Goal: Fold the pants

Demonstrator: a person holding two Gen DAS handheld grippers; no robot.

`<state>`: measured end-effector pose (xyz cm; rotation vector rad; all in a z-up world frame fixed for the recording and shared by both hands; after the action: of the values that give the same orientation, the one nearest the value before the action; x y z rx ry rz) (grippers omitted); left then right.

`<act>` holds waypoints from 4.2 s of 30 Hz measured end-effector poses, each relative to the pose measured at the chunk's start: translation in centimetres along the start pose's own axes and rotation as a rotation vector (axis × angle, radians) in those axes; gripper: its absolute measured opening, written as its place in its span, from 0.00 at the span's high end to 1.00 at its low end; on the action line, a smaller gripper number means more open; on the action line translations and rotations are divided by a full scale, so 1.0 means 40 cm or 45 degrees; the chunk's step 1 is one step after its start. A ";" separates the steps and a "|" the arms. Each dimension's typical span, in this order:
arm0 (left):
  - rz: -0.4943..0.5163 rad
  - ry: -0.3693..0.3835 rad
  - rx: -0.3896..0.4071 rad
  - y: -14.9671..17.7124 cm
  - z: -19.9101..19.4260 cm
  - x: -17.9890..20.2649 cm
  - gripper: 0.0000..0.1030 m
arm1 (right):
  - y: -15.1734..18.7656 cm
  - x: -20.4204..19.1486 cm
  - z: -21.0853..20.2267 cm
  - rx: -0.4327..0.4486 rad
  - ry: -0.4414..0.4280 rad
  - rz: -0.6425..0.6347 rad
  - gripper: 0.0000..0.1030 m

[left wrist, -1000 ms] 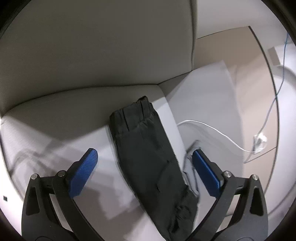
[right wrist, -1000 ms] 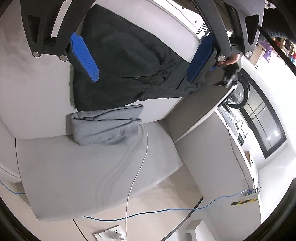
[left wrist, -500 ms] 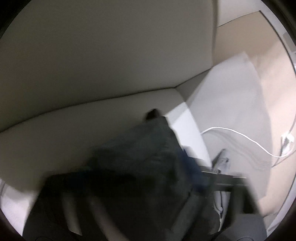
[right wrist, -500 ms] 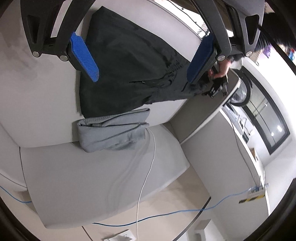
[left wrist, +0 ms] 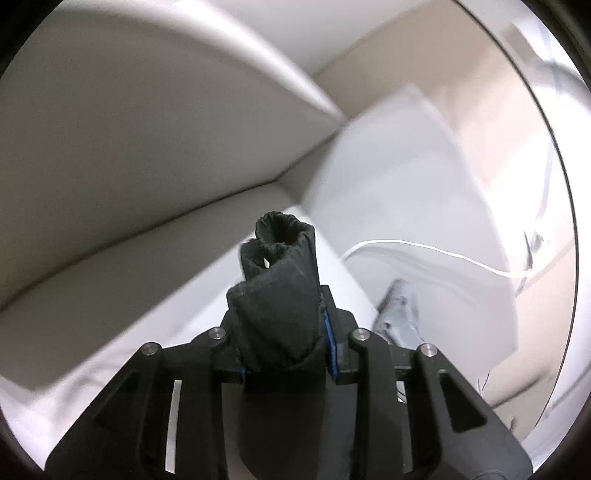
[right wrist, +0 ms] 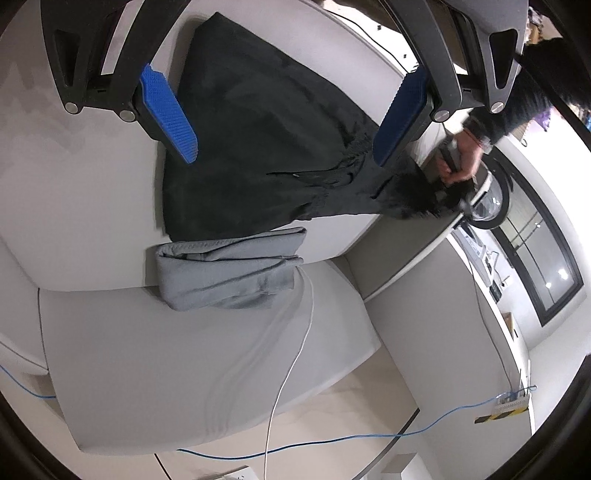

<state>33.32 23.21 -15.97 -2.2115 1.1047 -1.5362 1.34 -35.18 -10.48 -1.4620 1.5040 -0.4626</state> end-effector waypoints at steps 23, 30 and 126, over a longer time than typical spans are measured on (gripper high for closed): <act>0.447 0.310 -0.113 0.308 -0.170 0.715 0.76 | 0.004 0.130 -0.037 0.066 0.285 -0.078 0.05; 0.596 0.353 -0.202 0.556 -0.173 0.872 0.77 | 0.008 0.164 -0.047 0.053 0.333 -0.034 0.05; 0.801 0.081 -0.579 0.730 -0.142 0.528 0.14 | -0.023 0.090 0.167 -0.234 -0.180 0.366 0.12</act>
<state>18.75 -10.25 -15.30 -1.7620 2.0832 -1.1594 7.89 -36.41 -14.19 -1.3569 1.6425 -0.0483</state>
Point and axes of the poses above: each gripper's, at about its wrist camera, not at the fingertips, and z roughly the way its jaws point, x to its right, y to its underside, the point moved 7 cm from there along z, roughly the way its jaws point, and after that the axes turned 5 degrees about x, right-handed, at the moved point
